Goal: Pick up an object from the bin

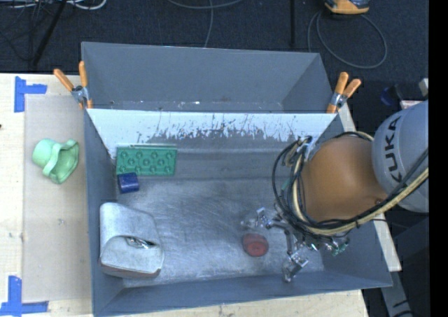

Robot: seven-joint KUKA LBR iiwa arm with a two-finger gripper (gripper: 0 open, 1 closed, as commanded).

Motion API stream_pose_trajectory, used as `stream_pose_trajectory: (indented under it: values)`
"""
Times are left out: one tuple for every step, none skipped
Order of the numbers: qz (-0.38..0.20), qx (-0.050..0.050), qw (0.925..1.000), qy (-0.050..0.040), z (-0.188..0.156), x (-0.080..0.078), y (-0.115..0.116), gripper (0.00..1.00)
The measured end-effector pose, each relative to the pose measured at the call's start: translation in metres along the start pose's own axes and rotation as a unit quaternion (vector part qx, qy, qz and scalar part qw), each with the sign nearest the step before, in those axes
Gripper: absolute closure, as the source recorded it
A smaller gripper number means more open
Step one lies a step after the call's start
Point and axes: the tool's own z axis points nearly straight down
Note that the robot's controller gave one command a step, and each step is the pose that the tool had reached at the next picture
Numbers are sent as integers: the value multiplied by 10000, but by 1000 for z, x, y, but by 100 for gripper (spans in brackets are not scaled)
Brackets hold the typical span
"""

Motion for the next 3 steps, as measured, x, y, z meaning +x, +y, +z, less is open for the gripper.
stream_pose_trajectory:
  values:
    - [5,-37,10000,51,2,2,3,100]
    - [584,-76,9982,79,34,3,-33,100]
    - [11,-8,10000,20,-101,-5,-31,100]
